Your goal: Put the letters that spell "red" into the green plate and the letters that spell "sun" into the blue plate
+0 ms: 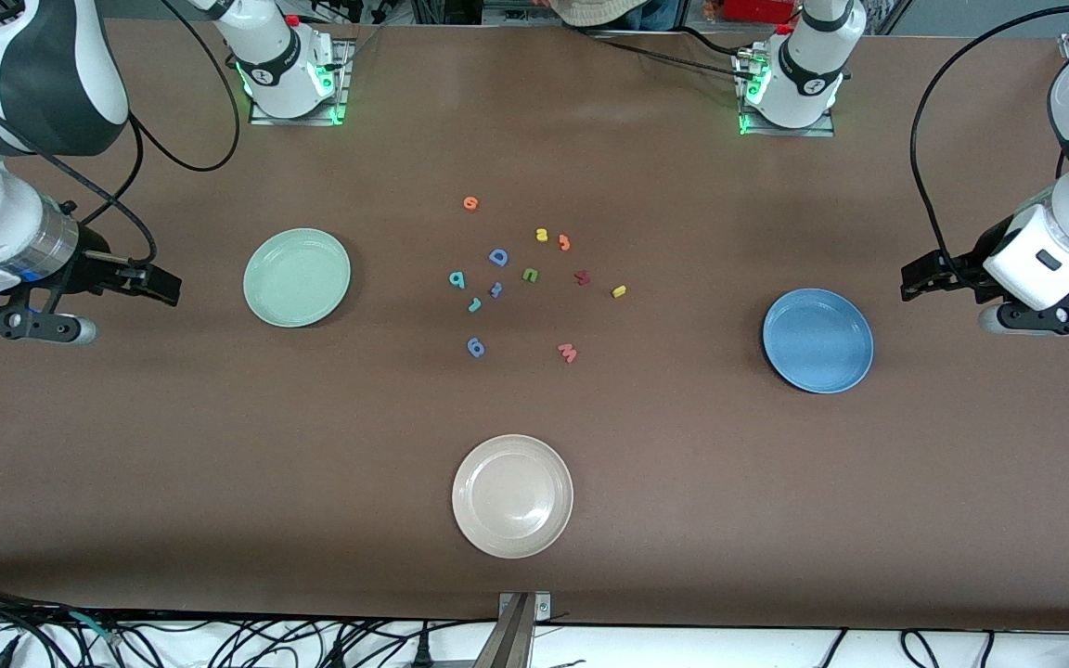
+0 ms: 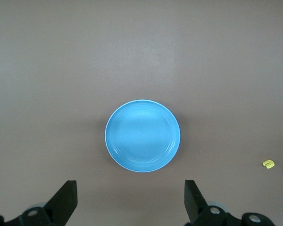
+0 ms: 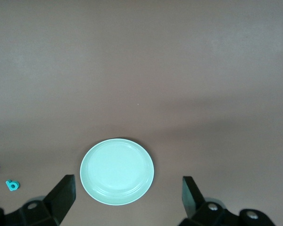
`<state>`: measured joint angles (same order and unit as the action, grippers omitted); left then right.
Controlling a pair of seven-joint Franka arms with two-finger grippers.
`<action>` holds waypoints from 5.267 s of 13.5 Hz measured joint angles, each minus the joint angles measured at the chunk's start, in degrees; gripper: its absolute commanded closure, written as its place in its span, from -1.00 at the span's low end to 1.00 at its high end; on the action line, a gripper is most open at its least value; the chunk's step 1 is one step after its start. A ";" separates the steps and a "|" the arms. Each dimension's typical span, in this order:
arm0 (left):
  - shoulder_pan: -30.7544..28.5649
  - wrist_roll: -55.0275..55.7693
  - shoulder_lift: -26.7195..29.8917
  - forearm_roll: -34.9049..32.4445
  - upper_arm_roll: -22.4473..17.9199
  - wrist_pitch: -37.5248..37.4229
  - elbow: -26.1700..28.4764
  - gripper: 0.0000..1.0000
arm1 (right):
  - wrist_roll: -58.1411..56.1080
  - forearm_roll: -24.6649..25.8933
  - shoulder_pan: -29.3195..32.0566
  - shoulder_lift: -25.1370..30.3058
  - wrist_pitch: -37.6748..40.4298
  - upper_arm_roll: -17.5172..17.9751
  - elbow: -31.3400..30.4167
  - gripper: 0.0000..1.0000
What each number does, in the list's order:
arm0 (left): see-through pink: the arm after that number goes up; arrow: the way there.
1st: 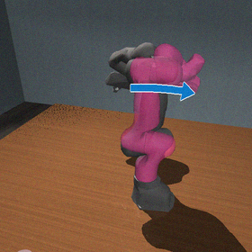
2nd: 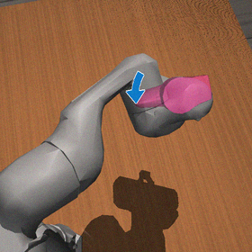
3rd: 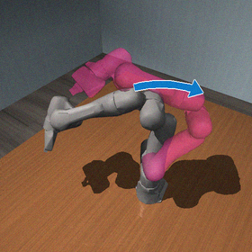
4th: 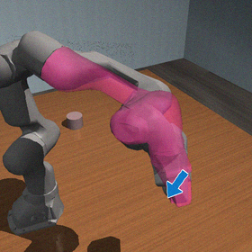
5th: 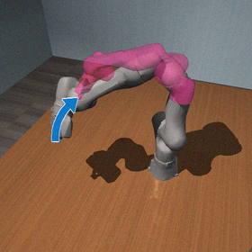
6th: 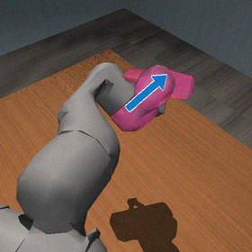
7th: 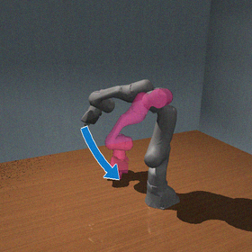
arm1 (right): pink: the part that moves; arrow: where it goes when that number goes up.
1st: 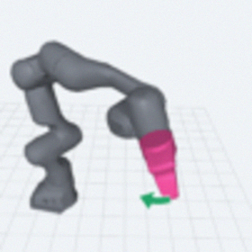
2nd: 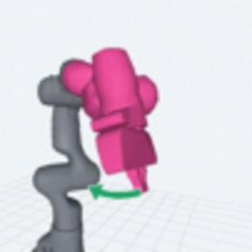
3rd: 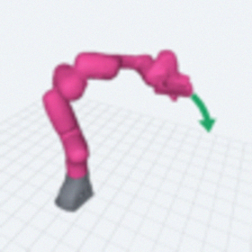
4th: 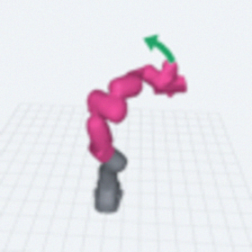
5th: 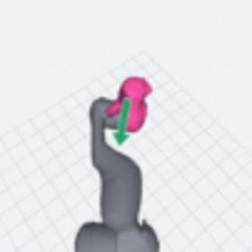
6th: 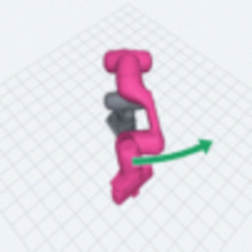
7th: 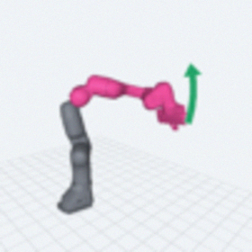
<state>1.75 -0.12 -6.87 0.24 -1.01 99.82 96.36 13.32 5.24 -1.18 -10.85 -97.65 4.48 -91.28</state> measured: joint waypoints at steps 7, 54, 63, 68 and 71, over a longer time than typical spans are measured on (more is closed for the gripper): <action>0.00 0.06 -0.12 0.00 0.23 0.00 0.00 -1.00 | 0.00 0.00 0.01 0.00 0.04 -0.01 0.00 -1.00; 26.84 4.06 -19.62 -8.01 11.04 53.42 25.77 -1.00 | 52.14 -8.30 -22.33 -11.04 -7.13 0.74 -5.52 -0.99; 26.96 8.75 -20.01 -16.25 11.00 55.41 28.47 -1.00 | 57.95 -8.36 -27.86 -16.38 -28.78 2.33 -18.46 -0.98; 26.98 21.95 -20.77 -29.79 11.02 55.53 28.57 -0.99 | 57.92 -8.36 -27.88 -16.53 -40.79 3.79 -26.78 -0.98; 26.97 22.13 -20.77 -29.80 11.00 55.55 28.57 -0.89 | 57.98 -8.36 -27.88 -16.57 -43.21 4.09 -29.01 -0.98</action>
<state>28.72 22.00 -27.64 -29.56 9.99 155.36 124.93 71.30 -3.12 -29.05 -27.42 -140.86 8.57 -120.28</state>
